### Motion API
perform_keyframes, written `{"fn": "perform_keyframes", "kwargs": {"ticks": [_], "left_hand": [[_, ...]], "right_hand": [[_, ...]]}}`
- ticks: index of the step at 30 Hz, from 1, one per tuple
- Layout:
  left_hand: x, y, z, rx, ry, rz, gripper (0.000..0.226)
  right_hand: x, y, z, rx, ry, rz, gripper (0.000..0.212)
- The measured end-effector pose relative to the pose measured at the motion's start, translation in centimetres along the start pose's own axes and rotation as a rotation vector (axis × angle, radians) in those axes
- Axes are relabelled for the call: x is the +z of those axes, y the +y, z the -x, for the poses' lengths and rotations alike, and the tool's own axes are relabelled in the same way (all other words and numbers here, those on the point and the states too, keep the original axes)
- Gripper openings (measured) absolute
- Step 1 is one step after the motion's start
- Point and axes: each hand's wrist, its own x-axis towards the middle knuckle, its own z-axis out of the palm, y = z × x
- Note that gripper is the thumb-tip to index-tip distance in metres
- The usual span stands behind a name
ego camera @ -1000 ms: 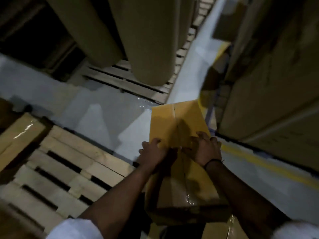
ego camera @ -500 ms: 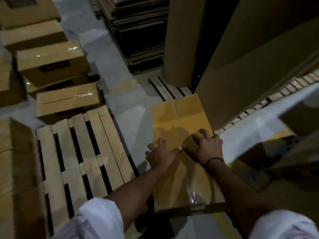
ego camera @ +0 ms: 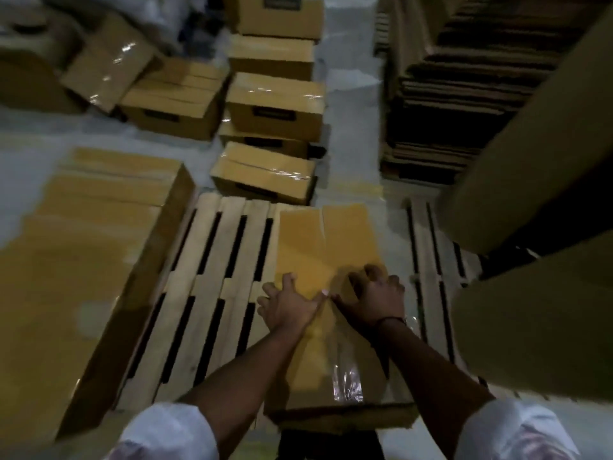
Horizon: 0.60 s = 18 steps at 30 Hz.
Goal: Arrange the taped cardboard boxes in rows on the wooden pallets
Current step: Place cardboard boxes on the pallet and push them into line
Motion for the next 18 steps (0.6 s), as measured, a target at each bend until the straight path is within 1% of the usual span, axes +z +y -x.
{"fn": "perform_keyframes", "kwargs": {"ticks": [2, 3, 5, 8, 13, 18], "left_hand": [[-1.3, -1.1, -1.0, -0.099, 0.047, 0.056, 0.095], [-1.9, -1.8, -1.4, -0.158, 0.079, 0.087, 0.095], [-3.0, -2.9, -1.7, -0.272, 0.147, 0.141, 0.093], [-4.2, -4.2, -1.0, -0.427, 0.247, 0.215, 0.092], [-4.7, -6.7, 1.9, -0.666, 0.37, 0.3, 0.091], [-3.2, -9.8, 7.0, -0.942, 0.451, 0.483, 0.095]], "right_hand": [[0.0, -2.3, -2.6, -0.13, -0.062, 0.016, 0.077], [0.1, -3.6, -3.9, -0.195, -0.101, 0.026, 0.076], [0.3, -6.1, -6.2, -0.313, -0.144, 0.051, 0.078], [0.7, -9.2, -8.0, -0.472, -0.144, 0.102, 0.083], [1.7, -12.6, -8.1, -0.745, -0.219, 0.146, 0.078], [3.4, -15.6, -4.7, -1.031, -0.297, 0.301, 0.08]]}}
